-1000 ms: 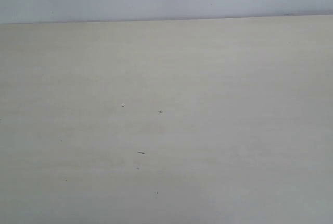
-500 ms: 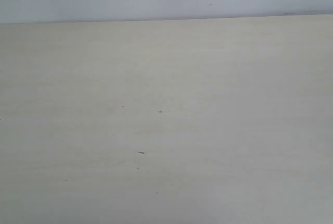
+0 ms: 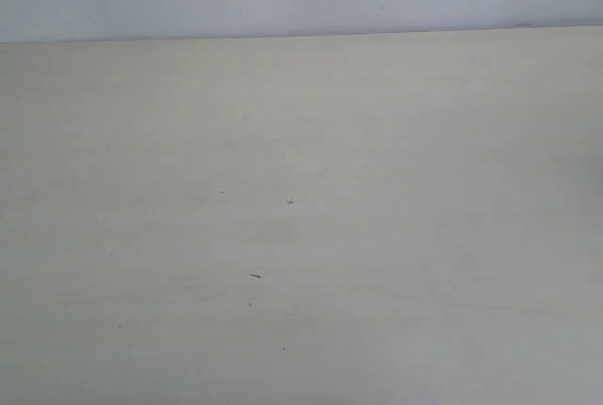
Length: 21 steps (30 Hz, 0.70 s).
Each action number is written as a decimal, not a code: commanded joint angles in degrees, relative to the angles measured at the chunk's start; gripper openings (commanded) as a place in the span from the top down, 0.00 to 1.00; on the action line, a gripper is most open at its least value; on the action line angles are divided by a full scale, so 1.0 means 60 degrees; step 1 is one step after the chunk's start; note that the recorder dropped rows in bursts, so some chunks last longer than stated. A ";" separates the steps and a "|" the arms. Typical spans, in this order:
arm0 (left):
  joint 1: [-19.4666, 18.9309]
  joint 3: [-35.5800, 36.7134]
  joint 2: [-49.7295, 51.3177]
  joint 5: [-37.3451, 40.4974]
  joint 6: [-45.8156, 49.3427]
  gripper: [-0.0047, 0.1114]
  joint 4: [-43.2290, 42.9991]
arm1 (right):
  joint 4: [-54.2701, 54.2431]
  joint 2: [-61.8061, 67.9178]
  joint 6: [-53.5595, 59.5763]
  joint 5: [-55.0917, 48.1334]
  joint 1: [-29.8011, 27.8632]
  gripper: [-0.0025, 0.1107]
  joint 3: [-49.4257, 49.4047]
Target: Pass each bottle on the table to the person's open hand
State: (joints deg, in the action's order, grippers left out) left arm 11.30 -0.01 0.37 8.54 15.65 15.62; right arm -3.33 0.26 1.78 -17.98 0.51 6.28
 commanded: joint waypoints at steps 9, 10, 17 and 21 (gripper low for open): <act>-0.1755 0.0002 -0.0061 -0.0386 -0.4913 0.95 -0.4033 | -0.0005 -0.0043 0.0002 0.0051 -0.0038 0.96 -0.0021; -0.1887 0.0002 -0.0061 -0.0386 -0.4933 0.95 -0.4033 | -0.0005 -0.0043 0.0002 0.0051 -0.0038 0.96 -0.0021; -0.2110 0.0002 -0.0061 -0.0386 -0.4933 0.95 -0.4033 | -0.0005 -0.0043 0.0002 0.0051 -0.0038 0.96 -0.0021; -0.2110 0.0002 -0.0061 -0.0386 -0.4933 0.95 -0.4033 | -0.0005 -0.0043 0.0002 0.0051 -0.0038 0.96 -0.0021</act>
State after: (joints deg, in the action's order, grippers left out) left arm -1.10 -0.01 0.37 6.52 -13.45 -8.13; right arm -3.33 0.26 1.78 -17.98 0.51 6.28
